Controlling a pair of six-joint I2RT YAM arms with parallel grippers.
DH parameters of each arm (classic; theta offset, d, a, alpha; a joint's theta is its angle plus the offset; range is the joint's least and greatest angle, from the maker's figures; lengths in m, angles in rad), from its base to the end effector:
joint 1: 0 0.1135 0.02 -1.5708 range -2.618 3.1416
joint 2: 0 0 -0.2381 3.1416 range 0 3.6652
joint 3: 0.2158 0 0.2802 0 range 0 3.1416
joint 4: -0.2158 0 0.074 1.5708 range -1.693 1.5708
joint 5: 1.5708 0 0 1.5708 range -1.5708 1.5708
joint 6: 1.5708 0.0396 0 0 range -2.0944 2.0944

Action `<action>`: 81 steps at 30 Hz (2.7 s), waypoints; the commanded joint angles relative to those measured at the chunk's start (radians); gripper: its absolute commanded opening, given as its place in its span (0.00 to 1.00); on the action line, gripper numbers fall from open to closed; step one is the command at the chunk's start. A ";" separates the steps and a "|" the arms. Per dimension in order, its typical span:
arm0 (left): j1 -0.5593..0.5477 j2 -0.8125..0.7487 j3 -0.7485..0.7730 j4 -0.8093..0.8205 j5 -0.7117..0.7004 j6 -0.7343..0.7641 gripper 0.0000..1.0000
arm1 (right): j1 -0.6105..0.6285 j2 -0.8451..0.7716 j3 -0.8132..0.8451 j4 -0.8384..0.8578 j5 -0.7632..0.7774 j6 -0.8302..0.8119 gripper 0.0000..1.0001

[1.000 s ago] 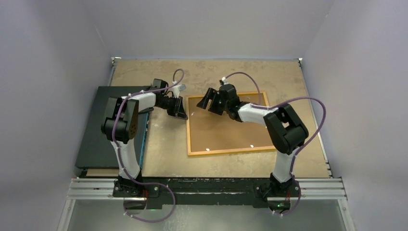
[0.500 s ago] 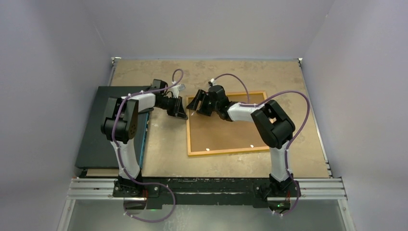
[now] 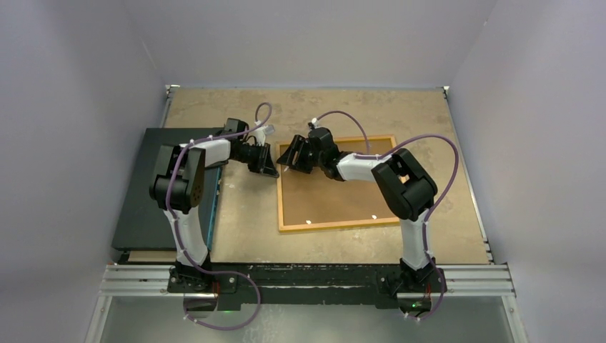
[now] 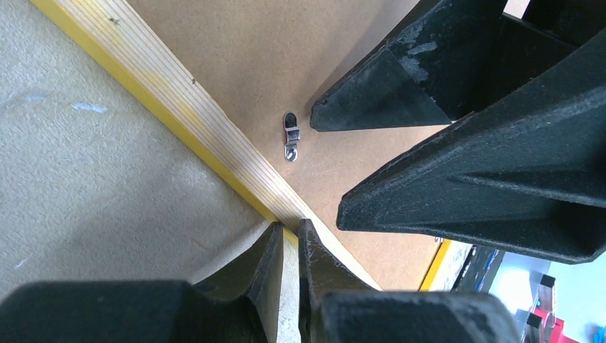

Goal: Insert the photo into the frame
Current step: Install the photo frame at the center of the board.

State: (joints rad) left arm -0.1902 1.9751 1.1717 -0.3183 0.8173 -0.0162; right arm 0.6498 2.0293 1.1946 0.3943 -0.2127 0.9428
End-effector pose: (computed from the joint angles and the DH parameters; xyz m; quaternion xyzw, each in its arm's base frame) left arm 0.3782 -0.1022 0.0860 0.1659 0.8835 -0.4064 0.1633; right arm 0.3577 0.2823 0.1164 0.0663 0.8390 0.4433 0.3084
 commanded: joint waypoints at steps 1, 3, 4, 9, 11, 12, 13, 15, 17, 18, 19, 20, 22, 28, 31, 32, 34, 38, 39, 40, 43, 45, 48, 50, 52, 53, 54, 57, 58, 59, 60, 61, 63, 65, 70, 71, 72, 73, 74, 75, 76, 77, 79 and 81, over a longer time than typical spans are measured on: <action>-0.004 0.013 -0.030 0.031 -0.114 0.038 0.00 | 0.007 -0.012 -0.015 0.002 -0.005 0.008 0.61; -0.004 0.013 -0.029 0.033 -0.114 0.036 0.00 | 0.007 -0.015 -0.022 0.001 -0.005 0.008 0.61; -0.004 0.013 -0.030 0.035 -0.114 0.035 0.00 | 0.007 -0.015 -0.022 -0.001 -0.006 0.009 0.61; -0.003 0.007 -0.033 0.037 -0.118 0.034 0.00 | 0.007 -0.015 -0.042 0.002 -0.007 0.015 0.61; -0.003 0.005 -0.033 0.039 -0.119 0.035 0.00 | 0.007 -0.012 -0.045 0.007 -0.004 0.016 0.60; -0.003 0.004 -0.033 0.039 -0.119 0.036 0.00 | 0.007 -0.007 -0.043 0.008 -0.003 0.017 0.60; -0.003 0.003 -0.033 0.037 -0.120 0.036 0.00 | 0.007 -0.003 -0.039 0.008 -0.002 0.018 0.59; -0.004 0.002 -0.033 0.037 -0.120 0.035 0.00 | 0.006 0.007 -0.029 0.009 -0.002 0.018 0.59; -0.003 0.001 -0.032 0.037 -0.120 0.034 0.00 | 0.007 0.019 -0.018 0.013 -0.007 0.018 0.58; -0.003 0.001 -0.031 0.036 -0.120 0.035 0.00 | 0.007 0.025 -0.013 0.015 -0.010 0.021 0.58; -0.003 0.001 -0.030 0.036 -0.120 0.035 0.00 | 0.008 0.028 -0.010 0.016 -0.013 0.022 0.58; -0.003 0.000 -0.029 0.037 -0.121 0.032 0.00 | 0.010 0.031 -0.007 0.017 -0.015 0.023 0.58; -0.002 -0.001 -0.028 0.039 -0.121 0.033 0.00 | 0.011 0.038 0.001 0.017 -0.020 0.024 0.58; -0.004 0.002 -0.023 0.041 -0.118 0.030 0.00 | 0.016 0.049 0.021 0.016 -0.026 0.025 0.57; -0.004 0.000 -0.023 0.039 -0.119 0.032 0.00 | 0.016 0.057 0.027 0.016 -0.026 0.024 0.56; -0.004 -0.001 -0.023 0.038 -0.120 0.034 0.00 | 0.016 0.060 0.030 0.017 -0.029 0.024 0.56; -0.003 -0.001 -0.024 0.039 -0.119 0.034 0.00 | 0.016 0.072 0.034 0.018 -0.035 0.024 0.55; -0.003 0.001 -0.025 0.040 -0.118 0.034 0.00 | 0.016 0.084 0.039 0.027 -0.057 0.025 0.54; -0.003 0.002 -0.024 0.040 -0.119 0.035 0.00 | 0.017 0.086 0.040 0.034 -0.065 0.023 0.54; -0.003 0.002 -0.023 0.040 -0.119 0.034 0.00 | 0.017 0.092 0.044 0.039 -0.078 0.016 0.54; -0.003 0.002 -0.022 0.039 -0.119 0.035 0.00 | 0.017 0.121 0.084 0.007 -0.132 -0.028 0.53; -0.004 0.001 -0.021 0.037 -0.120 0.037 0.00 | 0.017 0.131 0.089 0.003 -0.177 -0.044 0.53; -0.003 -0.002 -0.020 0.033 -0.125 0.041 0.00 | 0.016 0.142 0.107 -0.025 -0.205 -0.079 0.53; -0.003 -0.003 -0.019 0.030 -0.126 0.042 0.00 | 0.016 0.143 0.114 -0.044 -0.210 -0.098 0.52; -0.004 -0.006 -0.016 0.028 -0.127 0.042 0.00 | 0.016 0.137 0.114 -0.056 -0.210 -0.109 0.52; -0.003 -0.008 -0.016 0.028 -0.128 0.042 0.00 | 0.016 0.134 0.115 -0.059 -0.211 -0.116 0.52; -0.003 -0.007 -0.015 0.027 -0.128 0.041 0.00 | 0.016 0.131 0.118 -0.063 -0.212 -0.123 0.52; -0.003 -0.009 -0.010 0.026 -0.128 0.037 0.00 | 0.017 0.133 0.144 -0.081 -0.227 -0.144 0.52; -0.003 -0.009 -0.008 0.027 -0.128 0.036 0.00 | 0.016 0.136 0.154 -0.086 -0.229 -0.153 0.52; -0.003 -0.011 -0.009 0.026 -0.128 0.035 0.00 | 0.016 0.136 0.163 -0.088 -0.232 -0.159 0.52; -0.004 -0.011 -0.008 0.025 -0.129 0.036 0.00 | 0.016 0.138 0.168 -0.089 -0.233 -0.161 0.52; -0.004 -0.013 -0.007 0.025 -0.131 0.036 0.00 | 0.016 0.138 0.169 -0.091 -0.242 -0.162 0.52; -0.003 -0.015 -0.009 0.025 -0.132 0.036 0.00 | 0.016 0.137 0.160 -0.088 -0.271 -0.158 0.52; -0.003 -0.013 -0.009 0.025 -0.132 0.035 0.00 | 0.017 0.133 0.145 -0.076 -0.301 -0.153 0.52; -0.003 -0.013 -0.009 0.027 -0.133 0.036 0.00 | 0.022 0.127 0.139 -0.078 -0.342 -0.154 0.53; -0.003 -0.013 -0.009 0.028 -0.133 0.034 0.00 | 0.021 0.127 0.144 -0.078 -0.350 -0.155 0.54; -0.003 -0.013 -0.008 0.027 -0.133 0.033 0.00 | 0.022 0.133 0.153 -0.080 -0.364 -0.157 0.54; -0.003 -0.016 -0.007 0.027 -0.132 0.032 0.00 | 0.022 0.136 0.167 -0.089 -0.387 -0.163 0.55; -0.003 -0.019 -0.007 0.025 -0.132 0.032 0.00 | 0.021 0.139 0.183 -0.109 -0.417 -0.166 0.56; -0.004 -0.022 -0.005 0.022 -0.130 0.032 0.00 | 0.017 0.136 0.198 -0.120 -0.424 -0.157 0.58; -0.003 -0.028 0.000 0.014 -0.130 0.035 0.00 | 0.005 0.127 0.216 -0.134 -0.415 -0.164 0.62; -0.003 -0.035 0.007 0.001 -0.131 0.041 0.00 | -0.009 0.111 0.230 -0.146 -0.402 -0.171 0.65; 0.004 -0.053 0.026 -0.027 -0.127 0.050 0.00 | -0.047 0.066 0.249 -0.159 -0.367 -0.178 0.72; 0.012 -0.073 0.053 -0.062 -0.124 0.066 0.00 | -0.091 0.018 0.255 -0.189 -0.322 -0.191 0.78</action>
State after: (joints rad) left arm -0.1909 1.9488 1.1709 -0.3519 0.7837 -0.0093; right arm 0.5999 2.1548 1.3983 0.2790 -0.4824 0.7883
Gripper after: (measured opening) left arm 0.031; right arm 0.743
